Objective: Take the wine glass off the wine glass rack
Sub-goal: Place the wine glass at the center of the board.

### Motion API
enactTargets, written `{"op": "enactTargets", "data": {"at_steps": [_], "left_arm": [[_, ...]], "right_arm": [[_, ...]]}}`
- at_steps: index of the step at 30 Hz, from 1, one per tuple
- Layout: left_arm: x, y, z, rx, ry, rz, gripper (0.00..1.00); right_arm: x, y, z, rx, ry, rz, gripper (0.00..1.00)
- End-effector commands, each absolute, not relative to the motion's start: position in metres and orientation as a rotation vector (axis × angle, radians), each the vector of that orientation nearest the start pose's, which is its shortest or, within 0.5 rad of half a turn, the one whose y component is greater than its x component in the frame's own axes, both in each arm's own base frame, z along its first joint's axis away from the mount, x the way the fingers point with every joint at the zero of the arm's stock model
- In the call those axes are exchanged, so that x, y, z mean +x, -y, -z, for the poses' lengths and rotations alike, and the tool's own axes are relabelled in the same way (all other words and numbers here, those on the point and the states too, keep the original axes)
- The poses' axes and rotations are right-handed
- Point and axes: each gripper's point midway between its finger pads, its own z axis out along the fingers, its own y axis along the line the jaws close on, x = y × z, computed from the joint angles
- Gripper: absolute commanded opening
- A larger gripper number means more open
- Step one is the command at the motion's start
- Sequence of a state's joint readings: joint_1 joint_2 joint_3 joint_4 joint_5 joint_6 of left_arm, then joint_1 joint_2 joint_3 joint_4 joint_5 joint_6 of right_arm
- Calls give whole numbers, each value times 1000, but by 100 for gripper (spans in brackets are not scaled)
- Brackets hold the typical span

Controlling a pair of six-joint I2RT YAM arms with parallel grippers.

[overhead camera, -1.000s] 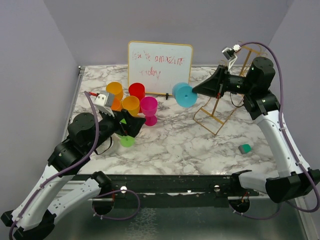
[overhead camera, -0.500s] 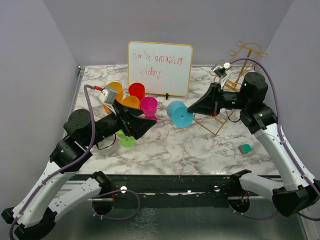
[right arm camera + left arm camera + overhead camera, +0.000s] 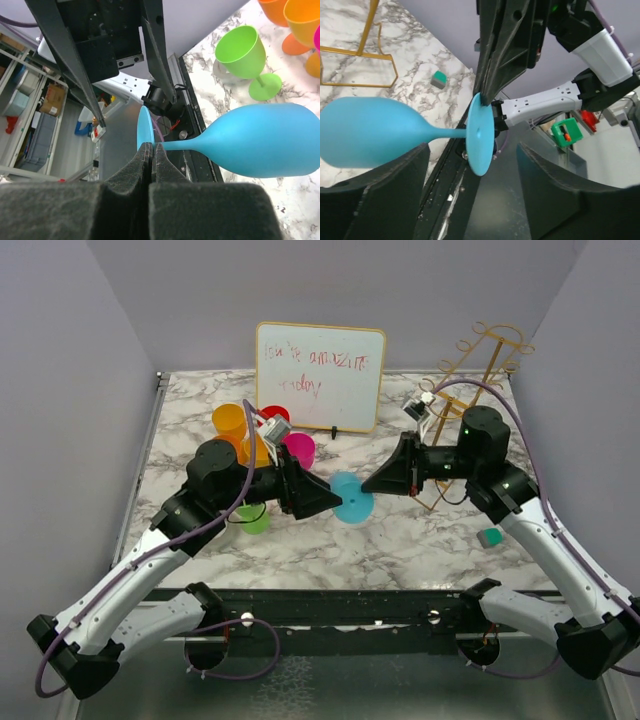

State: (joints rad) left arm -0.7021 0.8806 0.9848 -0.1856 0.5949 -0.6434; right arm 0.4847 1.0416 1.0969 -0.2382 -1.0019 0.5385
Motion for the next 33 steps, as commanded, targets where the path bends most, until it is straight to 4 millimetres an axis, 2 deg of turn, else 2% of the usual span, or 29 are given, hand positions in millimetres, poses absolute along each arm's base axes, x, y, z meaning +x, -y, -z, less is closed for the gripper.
{"op": "enactTargets", "data": {"at_steps": [1, 3, 8, 15, 20, 22, 24, 26, 31, 33], "left_arm": [[140, 284, -350, 602, -1771, 1514, 62], [138, 285, -349, 612, -1768, 1519, 55], [132, 288, -342, 658, -1790, 1553, 44], [129, 291, -334, 691, -1808, 1564, 41], [128, 292, -332, 699, -1811, 1561, 7], [128, 291, -333, 698, -1808, 1557, 0], [127, 290, -332, 696, -1809, 1556, 0], [126, 289, -332, 697, -1808, 1553, 0], [128, 287, -332, 685, -1806, 1531, 0], [128, 287, -334, 686, -1800, 1529, 0]], "right_arm": [[162, -273, -349, -745, -1793, -1583, 1], [162, -274, -345, -739, -1805, -1581, 1], [161, -276, -344, -734, -1797, -1593, 1], [157, -276, -350, -740, -1769, -1607, 1], [156, -276, -348, -724, -1769, -1614, 1], [156, -276, -347, -714, -1769, -1613, 1], [156, -275, -346, -708, -1765, -1611, 1], [155, -274, -345, -701, -1764, -1607, 6], [149, -272, -333, -704, -1793, -1612, 37], [146, -272, -325, -705, -1815, -1625, 42]]}}
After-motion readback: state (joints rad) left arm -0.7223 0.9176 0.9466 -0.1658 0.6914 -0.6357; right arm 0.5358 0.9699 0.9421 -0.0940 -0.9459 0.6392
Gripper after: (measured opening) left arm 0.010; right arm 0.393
